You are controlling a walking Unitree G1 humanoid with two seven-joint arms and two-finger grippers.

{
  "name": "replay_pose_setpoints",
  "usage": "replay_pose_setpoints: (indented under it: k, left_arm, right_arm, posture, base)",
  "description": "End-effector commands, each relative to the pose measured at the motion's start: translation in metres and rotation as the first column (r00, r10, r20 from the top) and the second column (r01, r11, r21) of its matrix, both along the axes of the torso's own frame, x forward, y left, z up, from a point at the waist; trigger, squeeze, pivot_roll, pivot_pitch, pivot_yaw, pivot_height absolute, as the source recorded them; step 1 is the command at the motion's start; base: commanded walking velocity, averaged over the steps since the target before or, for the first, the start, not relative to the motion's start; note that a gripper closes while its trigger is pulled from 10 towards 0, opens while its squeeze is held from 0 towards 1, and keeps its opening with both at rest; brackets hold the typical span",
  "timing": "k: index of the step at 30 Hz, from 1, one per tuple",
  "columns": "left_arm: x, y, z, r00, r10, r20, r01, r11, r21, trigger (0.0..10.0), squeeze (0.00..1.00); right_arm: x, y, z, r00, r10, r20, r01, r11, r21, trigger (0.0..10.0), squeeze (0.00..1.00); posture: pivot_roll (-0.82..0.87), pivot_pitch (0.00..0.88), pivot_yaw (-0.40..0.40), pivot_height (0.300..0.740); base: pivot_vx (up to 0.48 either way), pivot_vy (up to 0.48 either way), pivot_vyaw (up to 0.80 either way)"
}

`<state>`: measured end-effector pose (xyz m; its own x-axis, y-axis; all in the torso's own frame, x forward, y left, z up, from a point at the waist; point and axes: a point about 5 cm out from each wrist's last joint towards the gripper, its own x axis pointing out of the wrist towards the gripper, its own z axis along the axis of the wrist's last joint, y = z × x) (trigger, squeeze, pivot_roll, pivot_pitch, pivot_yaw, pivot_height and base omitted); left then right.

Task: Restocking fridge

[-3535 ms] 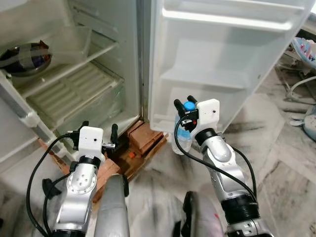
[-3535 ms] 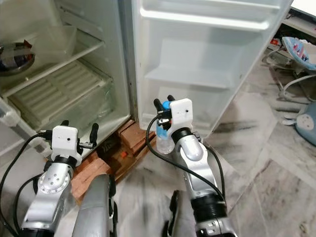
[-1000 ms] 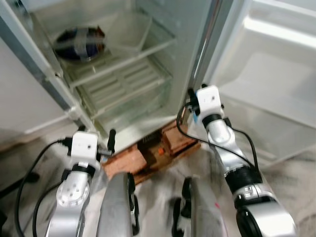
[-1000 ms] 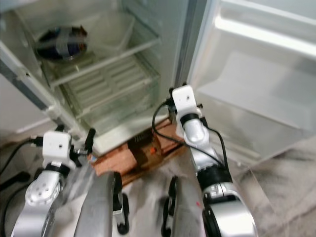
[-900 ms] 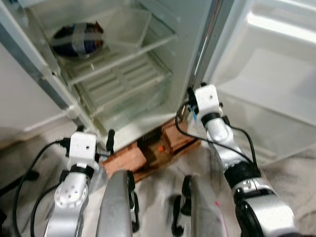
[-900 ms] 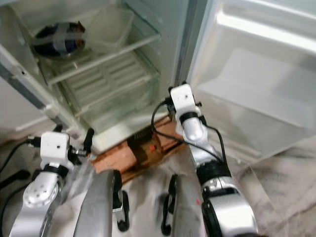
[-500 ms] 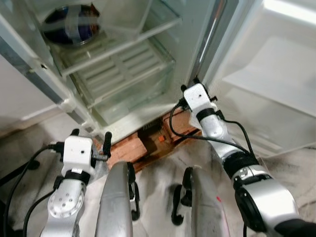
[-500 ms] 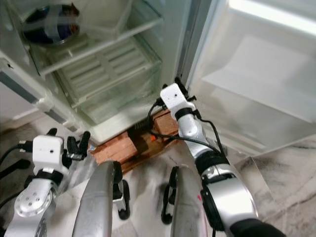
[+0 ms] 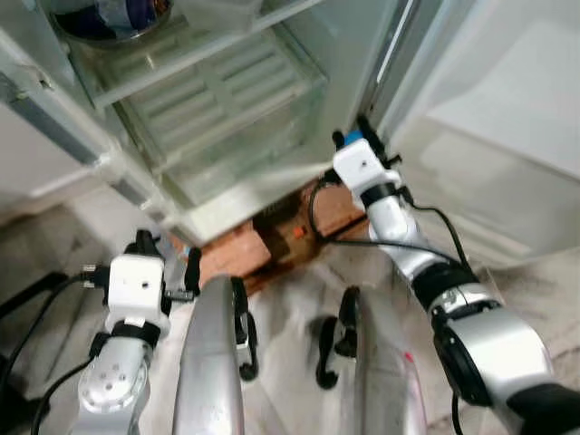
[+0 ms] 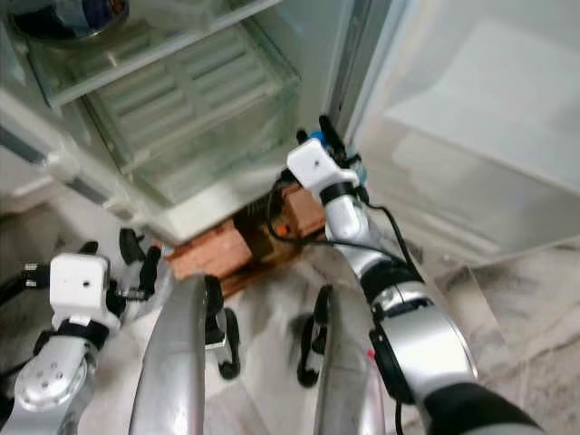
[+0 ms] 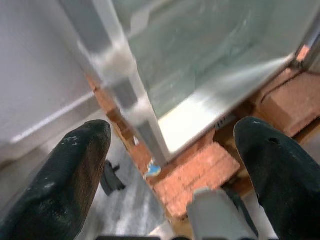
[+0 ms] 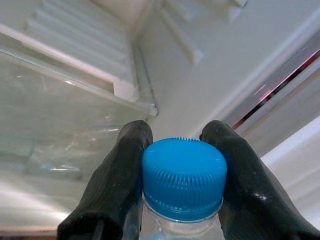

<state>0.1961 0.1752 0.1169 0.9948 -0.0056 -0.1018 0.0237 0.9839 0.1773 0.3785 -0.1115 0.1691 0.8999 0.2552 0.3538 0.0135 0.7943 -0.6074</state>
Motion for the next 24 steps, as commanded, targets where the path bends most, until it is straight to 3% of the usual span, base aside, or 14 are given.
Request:
replay_pose_setpoints:
  k: [1,11,18,24]
  left_arm:
    - [-0.006,0.001,-0.003,0.999,0.002,-0.032,-0.002,1.0,0.002,10.0,0.0]
    - [-0.004,0.001,-0.004,0.999,0.0,-0.037,0.0,1.0,0.0,10.0,0.0]
    - [-0.004,0.002,-0.003,0.999,-0.005,-0.037,0.006,1.0,0.005,10.0,0.0]
    - [-0.006,0.003,-0.003,0.999,-0.009,-0.044,0.009,1.0,0.01,10.0,0.0]
  right_arm:
    - [0.004,-0.003,0.024,0.994,-0.002,0.105,0.001,1.0,0.015,10.0,0.0]
    - [0.006,0.003,0.044,0.984,0.023,0.175,-0.034,0.998,0.057,10.0,0.0]
    - [0.007,-0.004,0.048,0.976,-0.01,0.217,0.001,0.999,0.041,10.0,0.0]
    - [0.009,-0.001,0.08,0.951,-0.002,0.308,-0.028,0.995,0.094,10.0,0.0]
  posture:
    - [0.29,0.42,-0.003,0.569]
    - [0.28,0.408,-0.005,0.569]
    - [0.3,0.413,0.007,0.569]
    - [0.3,0.411,0.012,0.569]
  base:
    - [0.0,0.0,0.0]
    - [0.0,0.0,0.0]
    - [0.0,0.0,0.0]
    - [0.0,0.0,0.0]
